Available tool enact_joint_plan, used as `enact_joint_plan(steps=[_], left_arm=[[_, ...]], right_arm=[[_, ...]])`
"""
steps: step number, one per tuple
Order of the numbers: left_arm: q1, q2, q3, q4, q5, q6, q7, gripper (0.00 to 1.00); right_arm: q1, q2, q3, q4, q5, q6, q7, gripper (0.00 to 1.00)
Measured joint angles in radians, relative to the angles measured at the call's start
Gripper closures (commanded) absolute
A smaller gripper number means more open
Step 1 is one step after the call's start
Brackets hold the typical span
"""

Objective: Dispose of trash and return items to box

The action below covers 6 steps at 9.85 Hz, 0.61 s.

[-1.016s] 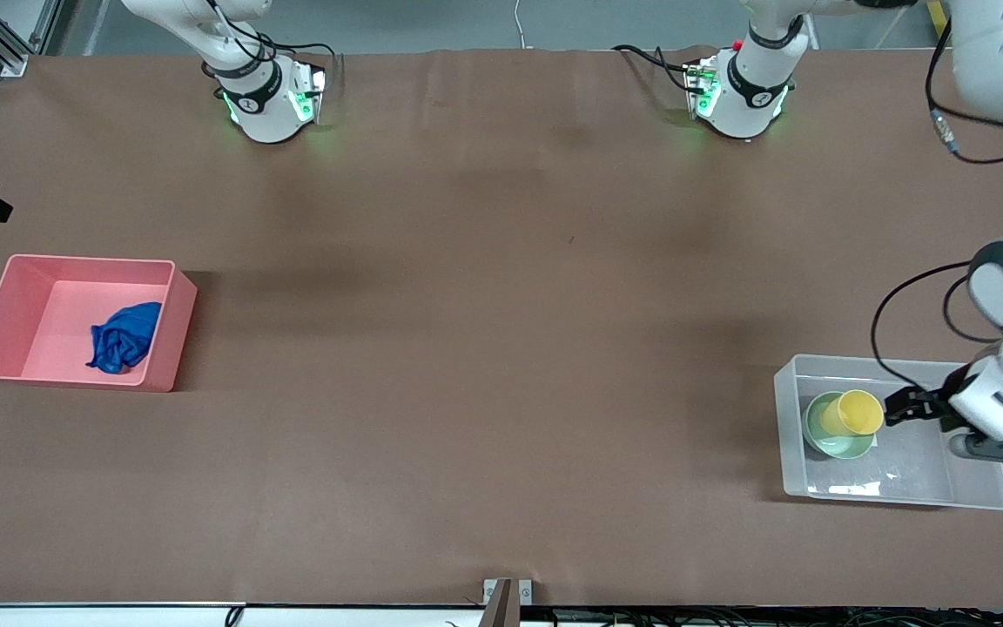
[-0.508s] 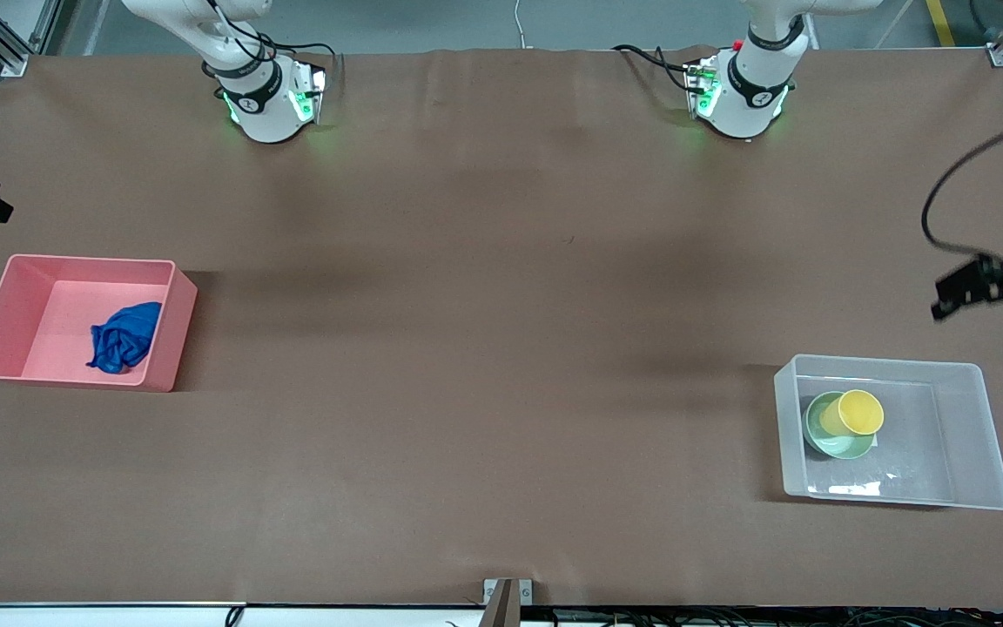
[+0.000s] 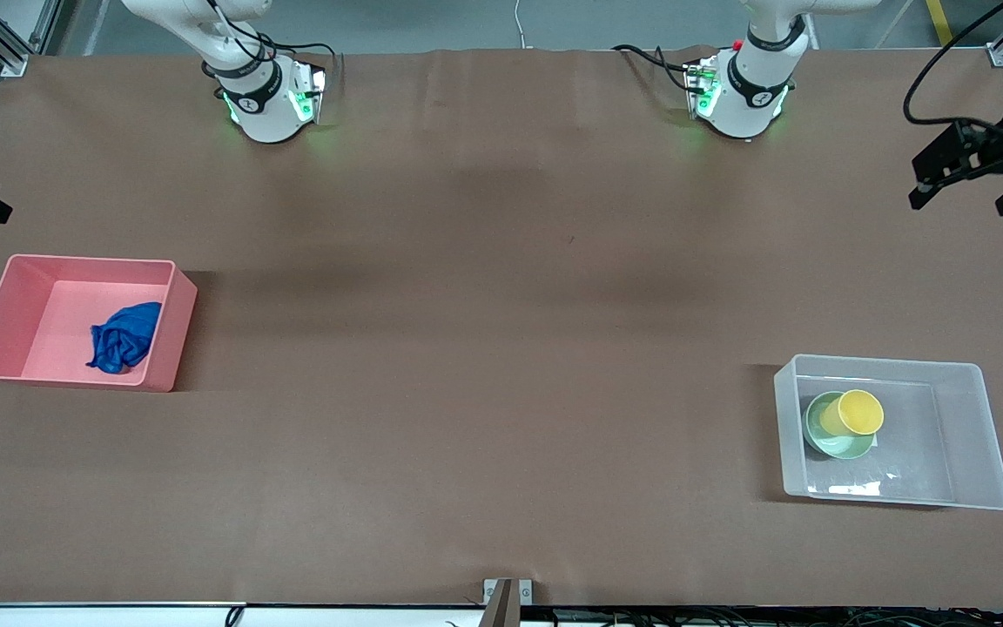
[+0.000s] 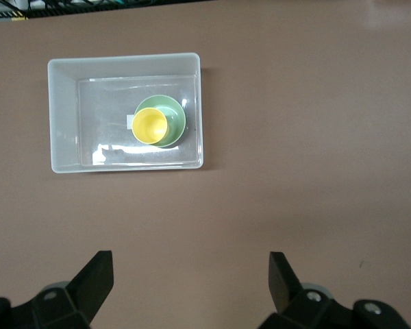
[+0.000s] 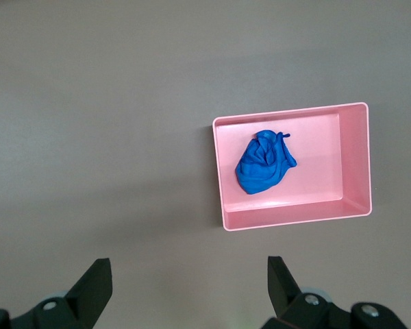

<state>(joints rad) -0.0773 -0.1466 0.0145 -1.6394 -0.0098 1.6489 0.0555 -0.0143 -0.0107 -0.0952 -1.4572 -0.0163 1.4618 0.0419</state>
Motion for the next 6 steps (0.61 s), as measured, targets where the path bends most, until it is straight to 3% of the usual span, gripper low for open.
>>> enact_joint_plan(steps=[3,6], left_arm=[[0.001,0.093,-0.001,0.132,0.0,-0.096,0.0,0.0],[0.011,0.126,-0.004,0.145,0.0,-0.124,0.0,0.0]], right_arm=[[0.0,0.0,0.0,0.0,0.0,0.0,0.0,0.0],[0.0,0.0,0.0,0.0,0.0,0.0,0.0,0.0]])
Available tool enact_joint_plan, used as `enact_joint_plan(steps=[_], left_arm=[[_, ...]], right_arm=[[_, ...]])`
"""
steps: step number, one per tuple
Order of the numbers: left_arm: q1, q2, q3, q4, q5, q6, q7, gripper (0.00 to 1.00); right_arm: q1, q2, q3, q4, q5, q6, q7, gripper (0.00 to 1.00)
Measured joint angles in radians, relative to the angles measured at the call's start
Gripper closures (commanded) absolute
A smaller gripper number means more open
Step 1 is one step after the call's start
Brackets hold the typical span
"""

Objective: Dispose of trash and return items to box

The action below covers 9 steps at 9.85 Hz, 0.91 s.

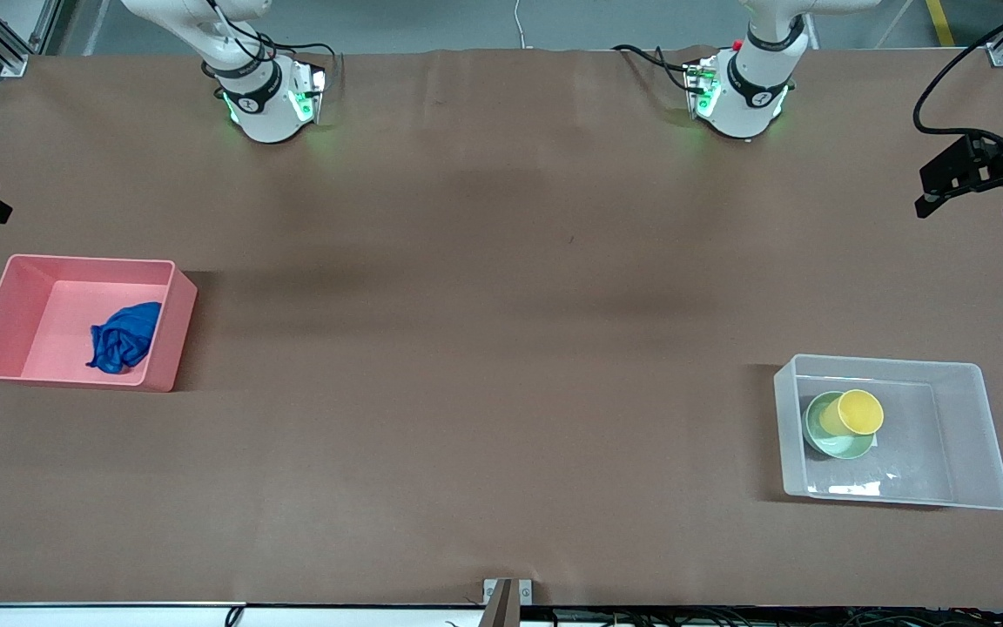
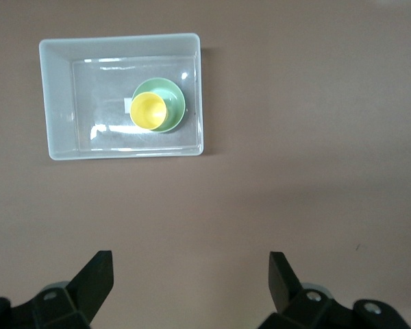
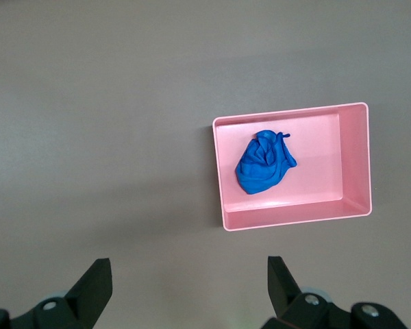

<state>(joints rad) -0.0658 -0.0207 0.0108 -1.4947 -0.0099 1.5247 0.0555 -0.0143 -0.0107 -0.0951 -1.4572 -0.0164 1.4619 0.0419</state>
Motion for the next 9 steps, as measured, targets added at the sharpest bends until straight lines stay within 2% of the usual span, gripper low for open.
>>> enact_joint_plan(steps=[9], left_arm=[[0.016,0.004,-0.028,-0.013,0.0,-0.003,-0.076,0.0]], right_arm=[[0.0,0.0,0.0,0.0,0.0,0.0,0.0,0.0]])
